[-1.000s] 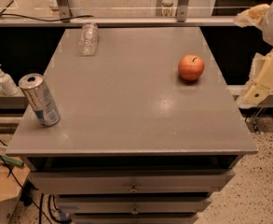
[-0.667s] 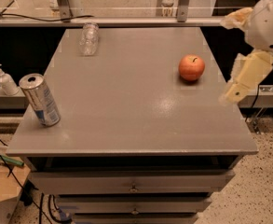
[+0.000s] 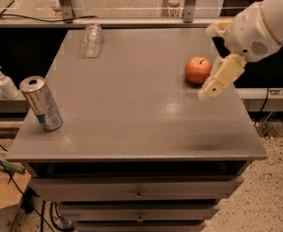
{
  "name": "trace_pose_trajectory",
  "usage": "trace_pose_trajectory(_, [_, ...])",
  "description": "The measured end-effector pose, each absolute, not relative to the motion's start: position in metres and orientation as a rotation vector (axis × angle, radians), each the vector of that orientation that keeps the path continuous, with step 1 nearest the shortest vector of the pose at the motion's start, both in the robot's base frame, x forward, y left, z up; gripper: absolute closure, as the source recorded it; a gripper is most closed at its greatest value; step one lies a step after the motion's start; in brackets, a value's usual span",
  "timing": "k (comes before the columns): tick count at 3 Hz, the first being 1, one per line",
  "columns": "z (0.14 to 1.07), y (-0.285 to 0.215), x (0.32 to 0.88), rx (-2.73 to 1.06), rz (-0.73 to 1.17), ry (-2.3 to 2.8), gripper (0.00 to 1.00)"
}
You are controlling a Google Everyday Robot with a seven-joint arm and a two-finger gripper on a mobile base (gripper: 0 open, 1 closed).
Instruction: Move apple near water bottle
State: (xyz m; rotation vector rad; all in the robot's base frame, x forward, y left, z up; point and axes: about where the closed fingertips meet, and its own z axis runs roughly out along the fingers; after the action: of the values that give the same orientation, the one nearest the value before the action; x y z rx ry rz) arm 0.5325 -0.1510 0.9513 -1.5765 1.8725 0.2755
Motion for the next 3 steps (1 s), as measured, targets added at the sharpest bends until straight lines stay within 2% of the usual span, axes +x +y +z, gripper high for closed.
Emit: trace_pose_trajectory(3, [0.895, -0.143, 0.608, -1.44, 0.439, 1.913, 0.0])
